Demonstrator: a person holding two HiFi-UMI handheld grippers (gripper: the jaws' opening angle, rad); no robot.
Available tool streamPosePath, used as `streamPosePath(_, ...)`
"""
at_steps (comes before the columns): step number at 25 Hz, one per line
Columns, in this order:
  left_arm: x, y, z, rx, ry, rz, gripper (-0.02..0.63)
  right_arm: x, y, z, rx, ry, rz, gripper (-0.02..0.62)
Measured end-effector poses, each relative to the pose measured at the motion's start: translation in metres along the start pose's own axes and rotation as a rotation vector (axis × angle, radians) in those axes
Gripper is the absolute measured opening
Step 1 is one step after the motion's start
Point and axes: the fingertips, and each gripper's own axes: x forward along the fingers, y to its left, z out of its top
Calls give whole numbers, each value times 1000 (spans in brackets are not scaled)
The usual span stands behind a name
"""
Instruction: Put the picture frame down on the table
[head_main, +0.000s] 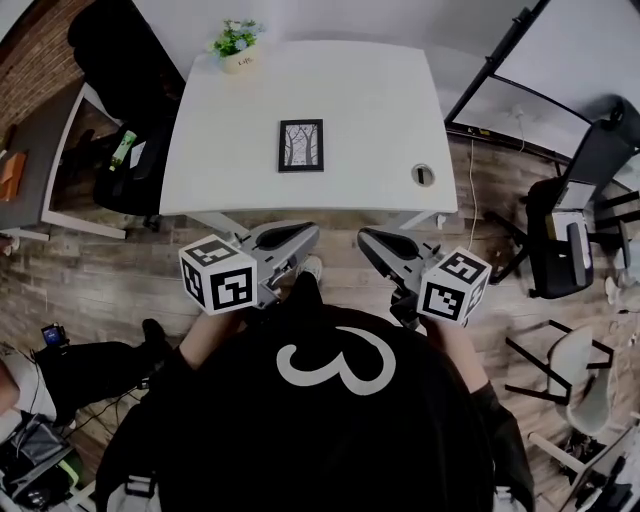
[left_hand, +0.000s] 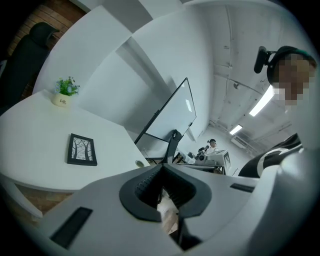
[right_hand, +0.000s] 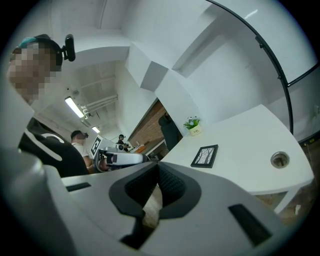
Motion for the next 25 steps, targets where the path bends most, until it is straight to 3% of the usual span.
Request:
streamPosePath(13, 1, -35, -19, 59, 17, -7, 15, -29, 22, -8, -31, -24, -7, 23)
streamPosePath(18, 2, -44, -20, 55, 9, -16, 15, -38, 26, -9, -38, -23, -20, 23)
streamPosePath(23, 1, -48, -22, -2, -19, -31, 15, -46, 26, -12, -46, -38, -25, 23)
streamPosePath(25, 0, -48, -24, 17, -16, -14, 15, -48, 27, -14, -45, -39, -26, 23)
